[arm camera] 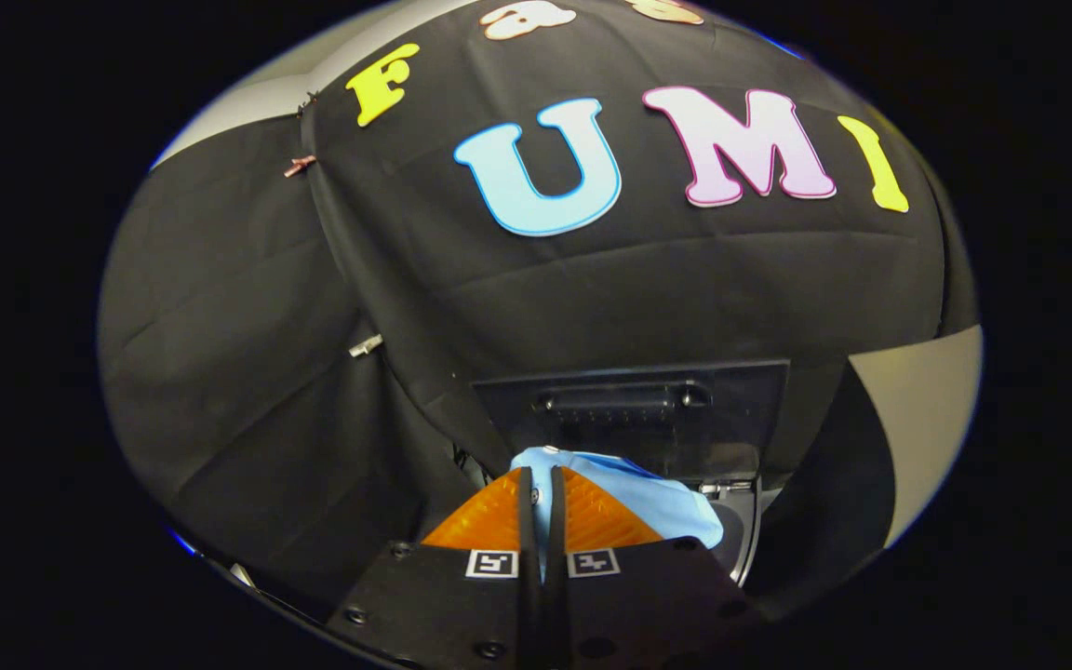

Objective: Put the clothes into the washing machine and then close the washing machine lid.

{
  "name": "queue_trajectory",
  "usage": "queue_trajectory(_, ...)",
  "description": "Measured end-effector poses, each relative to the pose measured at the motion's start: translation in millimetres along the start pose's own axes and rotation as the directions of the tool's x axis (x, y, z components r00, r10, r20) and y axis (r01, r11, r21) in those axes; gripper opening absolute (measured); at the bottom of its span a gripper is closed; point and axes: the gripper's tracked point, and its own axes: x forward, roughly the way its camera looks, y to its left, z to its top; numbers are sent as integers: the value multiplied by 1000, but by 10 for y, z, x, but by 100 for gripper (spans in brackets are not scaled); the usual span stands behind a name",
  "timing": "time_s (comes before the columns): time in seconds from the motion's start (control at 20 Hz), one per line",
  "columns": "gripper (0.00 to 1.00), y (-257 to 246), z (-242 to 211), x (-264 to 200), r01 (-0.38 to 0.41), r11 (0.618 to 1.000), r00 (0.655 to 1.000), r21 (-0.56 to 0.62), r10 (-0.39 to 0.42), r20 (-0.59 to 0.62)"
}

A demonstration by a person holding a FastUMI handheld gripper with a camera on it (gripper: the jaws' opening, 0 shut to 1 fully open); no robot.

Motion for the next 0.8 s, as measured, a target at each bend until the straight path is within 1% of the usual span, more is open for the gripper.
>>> queue_trajectory(0.35,5,-221,-658,574,70,998,996,7,-69,-62)
queue_trajectory(0.8,5,-611,-1378,1065,152,988,978,-42,-156,-140)
